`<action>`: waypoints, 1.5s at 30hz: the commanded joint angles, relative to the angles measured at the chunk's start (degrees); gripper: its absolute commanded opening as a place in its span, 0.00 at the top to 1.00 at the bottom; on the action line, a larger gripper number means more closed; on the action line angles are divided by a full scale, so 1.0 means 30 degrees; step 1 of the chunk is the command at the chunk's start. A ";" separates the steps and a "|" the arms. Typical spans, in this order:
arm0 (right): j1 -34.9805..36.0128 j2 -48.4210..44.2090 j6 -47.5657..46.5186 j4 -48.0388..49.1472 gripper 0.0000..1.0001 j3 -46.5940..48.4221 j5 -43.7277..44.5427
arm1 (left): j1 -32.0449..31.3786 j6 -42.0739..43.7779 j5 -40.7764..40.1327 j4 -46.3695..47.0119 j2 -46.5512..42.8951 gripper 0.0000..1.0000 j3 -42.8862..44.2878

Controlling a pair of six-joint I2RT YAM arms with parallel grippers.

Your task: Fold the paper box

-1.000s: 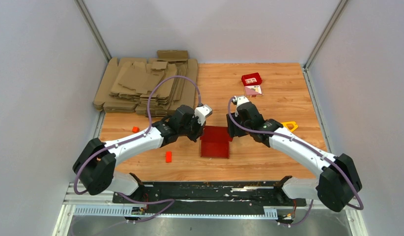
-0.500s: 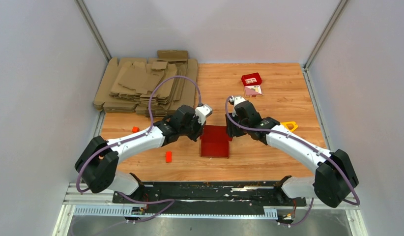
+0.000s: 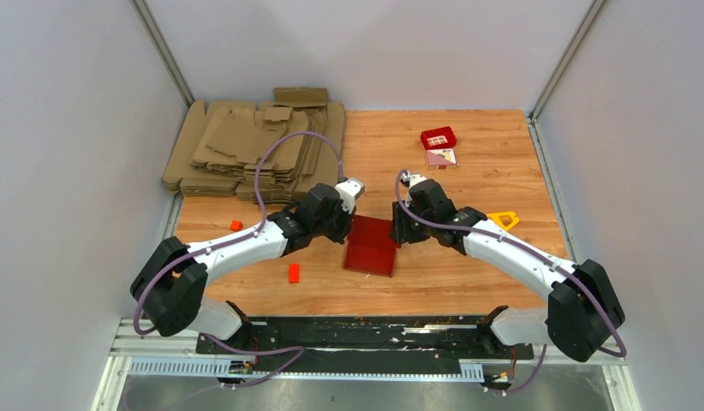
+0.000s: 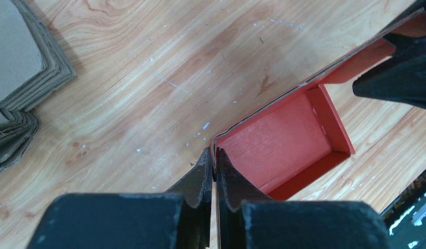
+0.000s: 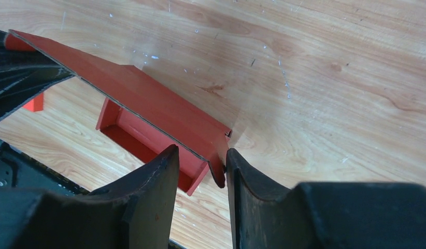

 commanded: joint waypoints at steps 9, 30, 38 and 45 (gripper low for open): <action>0.0046 0.0240 0.2604 0.2062 0.71 0.0404 0.0338 | -0.0693 -0.4216 -0.3138 0.3517 0.0174 0.93 -0.0562; 0.0049 -0.0532 0.3043 0.8739 0.75 -0.2925 0.3621 | -0.1835 -0.5354 -0.6408 1.4151 0.0486 0.94 -0.4914; 0.0433 -0.0701 0.3760 0.9434 0.76 -0.4232 0.3529 | -0.2985 -0.6693 -0.8341 1.4236 0.0919 0.93 -0.5090; 0.1109 -0.1457 0.4122 0.8891 0.76 -0.4820 0.4027 | -0.3916 -0.6904 -0.9193 1.4726 0.1268 0.91 -0.5307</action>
